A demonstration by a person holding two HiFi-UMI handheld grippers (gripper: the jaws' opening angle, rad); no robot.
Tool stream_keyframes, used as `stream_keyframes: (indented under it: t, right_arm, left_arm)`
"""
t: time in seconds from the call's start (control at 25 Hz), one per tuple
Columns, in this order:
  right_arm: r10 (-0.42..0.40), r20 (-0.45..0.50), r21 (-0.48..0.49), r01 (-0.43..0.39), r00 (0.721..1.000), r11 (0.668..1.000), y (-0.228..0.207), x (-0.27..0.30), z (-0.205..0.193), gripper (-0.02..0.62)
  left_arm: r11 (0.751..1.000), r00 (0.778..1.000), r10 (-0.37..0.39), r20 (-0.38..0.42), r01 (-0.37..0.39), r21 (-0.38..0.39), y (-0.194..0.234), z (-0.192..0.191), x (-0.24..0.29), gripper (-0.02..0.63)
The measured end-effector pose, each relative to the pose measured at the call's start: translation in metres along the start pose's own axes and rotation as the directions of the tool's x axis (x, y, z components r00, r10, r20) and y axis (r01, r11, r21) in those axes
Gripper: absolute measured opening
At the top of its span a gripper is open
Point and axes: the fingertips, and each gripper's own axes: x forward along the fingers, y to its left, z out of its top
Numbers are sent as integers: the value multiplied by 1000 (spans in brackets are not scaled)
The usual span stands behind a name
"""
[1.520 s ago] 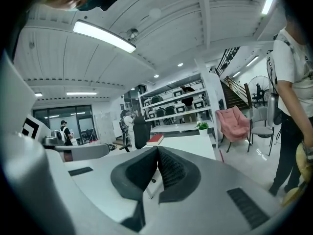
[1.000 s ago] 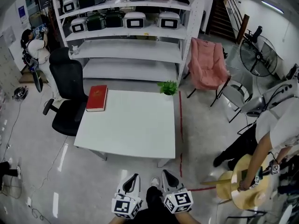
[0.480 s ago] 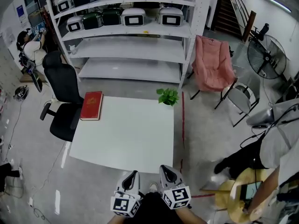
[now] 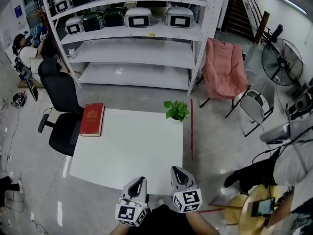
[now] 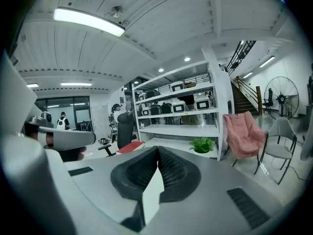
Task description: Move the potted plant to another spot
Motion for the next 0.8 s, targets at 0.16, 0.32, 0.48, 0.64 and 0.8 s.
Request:
stream_keyframes:
  t: [0.16, 0.32, 0.48, 0.64, 0.8]
  right_arm:
    - [-39, -2, -6, 39, 999, 999, -20, 41, 14, 12]
    - [-73, -19, -1, 73, 997, 997, -37, 82, 22, 12]
    - [-93, -56, -22, 92, 994, 995, -55, 124, 24, 12]
    - [-127, -121, -48, 122, 985, 991, -81, 163, 19, 14]
    - [-162, -192, -92, 147, 968, 985, -106, 196, 1, 14]
  left_arm:
    - [999, 999, -36, -2, 36, 3, 23, 11, 39, 23]
    - [998, 998, -63, -1, 64, 6, 48, 29, 73, 23]
    - [996, 996, -88, -1, 88, 0, 68, 41, 103, 23]
    - [995, 994, -102, -25, 102, 10, 87, 44, 129, 23]
    - [994, 992, -112, -63, 111, -14, 105, 34, 147, 23]
